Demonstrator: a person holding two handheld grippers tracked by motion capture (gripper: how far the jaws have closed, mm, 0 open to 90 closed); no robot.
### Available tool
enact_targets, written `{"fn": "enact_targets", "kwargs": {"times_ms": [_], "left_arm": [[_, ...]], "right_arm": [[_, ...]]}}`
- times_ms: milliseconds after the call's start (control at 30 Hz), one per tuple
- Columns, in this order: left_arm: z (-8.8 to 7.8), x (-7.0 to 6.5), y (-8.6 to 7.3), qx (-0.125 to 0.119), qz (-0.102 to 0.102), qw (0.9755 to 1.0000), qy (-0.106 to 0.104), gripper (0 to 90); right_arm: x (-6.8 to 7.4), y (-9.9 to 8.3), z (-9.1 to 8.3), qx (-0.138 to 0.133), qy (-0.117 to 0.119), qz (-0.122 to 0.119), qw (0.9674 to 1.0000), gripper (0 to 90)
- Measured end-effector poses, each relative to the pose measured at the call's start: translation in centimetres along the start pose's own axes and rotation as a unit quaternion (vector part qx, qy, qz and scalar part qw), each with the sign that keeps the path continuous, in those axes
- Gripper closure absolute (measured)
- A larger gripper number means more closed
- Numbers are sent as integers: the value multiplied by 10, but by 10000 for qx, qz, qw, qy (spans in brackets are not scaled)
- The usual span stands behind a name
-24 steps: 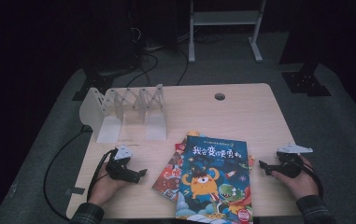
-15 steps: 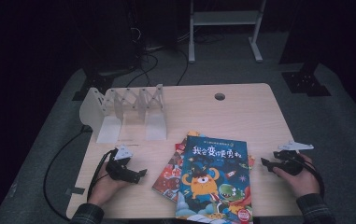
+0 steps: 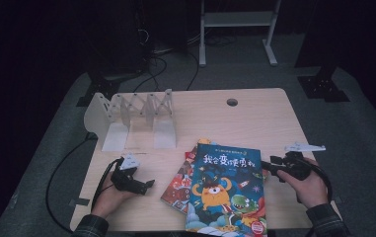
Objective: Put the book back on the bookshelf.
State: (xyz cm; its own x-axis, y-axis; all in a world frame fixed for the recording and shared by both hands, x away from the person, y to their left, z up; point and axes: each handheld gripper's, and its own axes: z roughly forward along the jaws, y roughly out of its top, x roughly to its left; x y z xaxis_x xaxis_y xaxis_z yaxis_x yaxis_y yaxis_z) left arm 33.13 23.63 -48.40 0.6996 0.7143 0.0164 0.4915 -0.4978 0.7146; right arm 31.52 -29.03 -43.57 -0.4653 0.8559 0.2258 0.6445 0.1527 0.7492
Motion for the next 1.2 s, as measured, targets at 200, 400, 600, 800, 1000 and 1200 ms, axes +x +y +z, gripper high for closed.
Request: {"fn": "enact_targets", "kwargs": {"times_ms": [200,400,600,800,1000,1200], "left_arm": [[0,0,0,-3,2,10000,-2,0],[0,0,0,3,7,10000,-3,0],[0,-1,0,12,-4,10000,-1,0],[1,-1,1,3,14,10000,-8,0],[1,-1,1,16,14,10000,-8,0],[1,-1,1,8,12,10000,-8,0]], "right_arm": [[6,-1,17,331,-3,-100,9994,474],[9,-3,23,375,171,-17,9991,491],[14,3,31,371,139,-122,9991,486],[22,14,46,381,143,-277,9988,490],[33,28,63,443,133,-545,9974,498],[42,39,76,485,136,-671,9965,499]]}}
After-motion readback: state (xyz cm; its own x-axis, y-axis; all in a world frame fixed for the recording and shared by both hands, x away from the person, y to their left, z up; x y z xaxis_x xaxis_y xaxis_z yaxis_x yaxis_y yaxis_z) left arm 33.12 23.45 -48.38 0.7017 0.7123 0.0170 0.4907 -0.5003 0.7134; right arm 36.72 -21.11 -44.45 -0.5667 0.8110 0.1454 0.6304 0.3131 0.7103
